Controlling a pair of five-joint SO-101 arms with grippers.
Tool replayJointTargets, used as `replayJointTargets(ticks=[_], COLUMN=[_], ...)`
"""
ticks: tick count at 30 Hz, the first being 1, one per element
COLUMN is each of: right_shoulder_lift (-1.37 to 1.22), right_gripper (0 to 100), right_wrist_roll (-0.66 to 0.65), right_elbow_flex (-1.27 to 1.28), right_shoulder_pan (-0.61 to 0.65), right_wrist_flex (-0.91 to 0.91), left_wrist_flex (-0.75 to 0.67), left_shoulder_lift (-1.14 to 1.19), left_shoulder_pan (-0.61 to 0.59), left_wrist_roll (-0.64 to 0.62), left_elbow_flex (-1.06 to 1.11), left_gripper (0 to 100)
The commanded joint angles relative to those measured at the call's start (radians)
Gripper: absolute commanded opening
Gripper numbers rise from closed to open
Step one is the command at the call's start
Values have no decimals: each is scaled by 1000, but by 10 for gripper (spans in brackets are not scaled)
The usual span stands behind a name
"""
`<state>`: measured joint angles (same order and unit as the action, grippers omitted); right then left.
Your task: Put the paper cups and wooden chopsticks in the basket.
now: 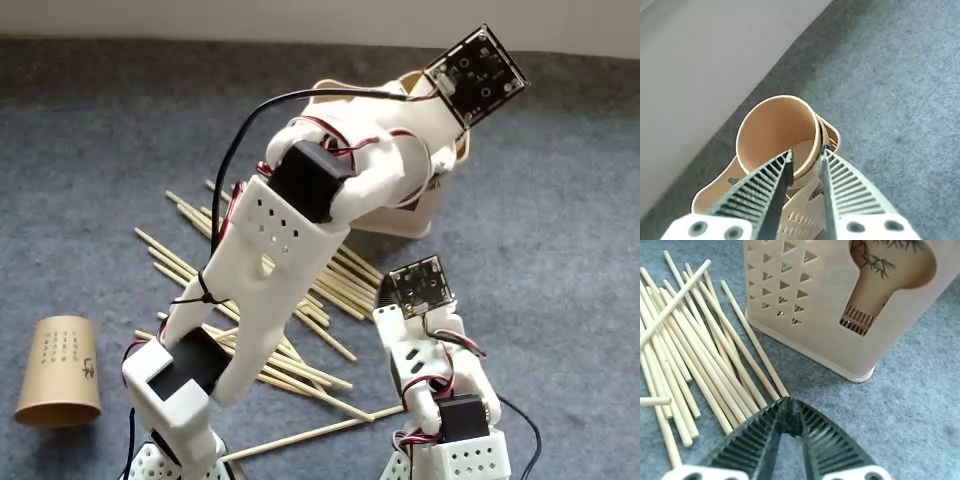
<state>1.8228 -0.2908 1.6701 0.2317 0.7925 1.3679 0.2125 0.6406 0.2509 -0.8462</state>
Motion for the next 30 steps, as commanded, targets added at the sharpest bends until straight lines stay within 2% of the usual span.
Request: replayJointTargets(ticks=[1,7,9,12,18,24,30], right_shoulder_lift=[5,5,5,5,5,5,5], right_gripper=[6,6,6,6,6,6,8], right_wrist_roll=[-14,-14,-14,-14,-14,-14,-14], right_elbow_flex=[99,99,99,99,99,99,99], right_shoulder_pan=[7,7,7,7,7,7,7], right_wrist_flex=[12,12,12,12,12,12,12], left_wrist_flex=[-43,-40,-51,-129,-319,-348,-384], left_shoulder_lift=[-12,-10,-10,-10,-10,-12,-22], left_shoulder_pan=[-18,-19,-19,-19,-71,-81,-84], left_wrist_roll=[5,5,8,11,6,11,11], left_elbow_flex=[-8,15,45,119,280,437,449], left_gripper=[104,102,71,29,25,24,24])
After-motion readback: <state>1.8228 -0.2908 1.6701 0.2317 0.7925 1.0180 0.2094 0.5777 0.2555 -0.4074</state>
